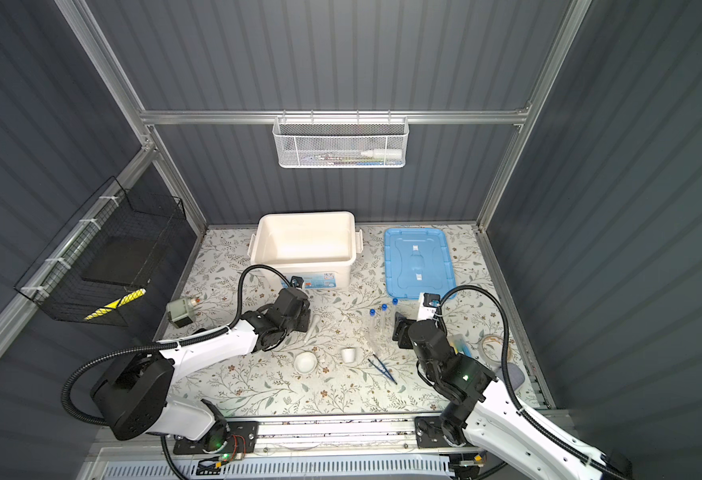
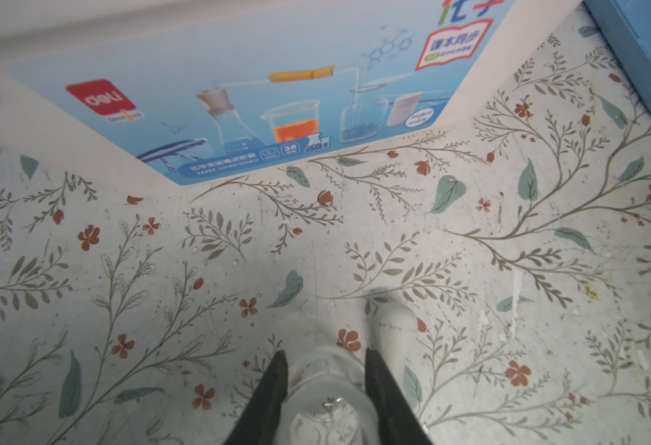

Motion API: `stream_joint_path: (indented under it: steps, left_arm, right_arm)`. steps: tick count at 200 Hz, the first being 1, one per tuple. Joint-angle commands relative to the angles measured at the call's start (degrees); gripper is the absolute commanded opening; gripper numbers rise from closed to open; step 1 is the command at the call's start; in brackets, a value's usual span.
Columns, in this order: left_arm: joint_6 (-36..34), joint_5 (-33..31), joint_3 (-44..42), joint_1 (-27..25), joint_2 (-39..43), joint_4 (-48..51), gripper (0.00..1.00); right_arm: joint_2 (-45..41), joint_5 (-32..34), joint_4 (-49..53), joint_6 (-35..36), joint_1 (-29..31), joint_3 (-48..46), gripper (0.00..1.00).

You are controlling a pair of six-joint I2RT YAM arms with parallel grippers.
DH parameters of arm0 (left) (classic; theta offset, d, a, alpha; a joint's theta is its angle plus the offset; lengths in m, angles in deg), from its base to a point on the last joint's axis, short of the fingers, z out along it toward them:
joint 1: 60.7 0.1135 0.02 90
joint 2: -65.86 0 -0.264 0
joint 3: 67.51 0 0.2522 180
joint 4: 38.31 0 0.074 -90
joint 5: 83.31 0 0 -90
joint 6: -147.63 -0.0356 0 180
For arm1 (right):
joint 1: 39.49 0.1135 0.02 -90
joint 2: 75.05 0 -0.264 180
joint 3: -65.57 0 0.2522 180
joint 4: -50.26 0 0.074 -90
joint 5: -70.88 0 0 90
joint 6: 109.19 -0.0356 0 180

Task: Organize the chemistry lab equipment
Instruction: 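Lower the left gripper over the glass jar and close on it, then lift the glass jar with the left gripper and carry it over the white box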

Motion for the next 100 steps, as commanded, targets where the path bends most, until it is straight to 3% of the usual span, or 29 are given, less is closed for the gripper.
stream_joint_path:
  steps: [1,100]
  left_arm:
    - [-1.20,0.19,1.46,0.32,0.38,-0.48,0.27]
    - [-1.96,-0.87,2.74,0.36,4.60,2.67,0.25]
  right_arm:
    - [-0.75,-0.74,0.88,0.91,-1.00,-0.49,0.78]
    - [0.55,-3.78,0.28,3.66,-4.30,2.10,0.78]
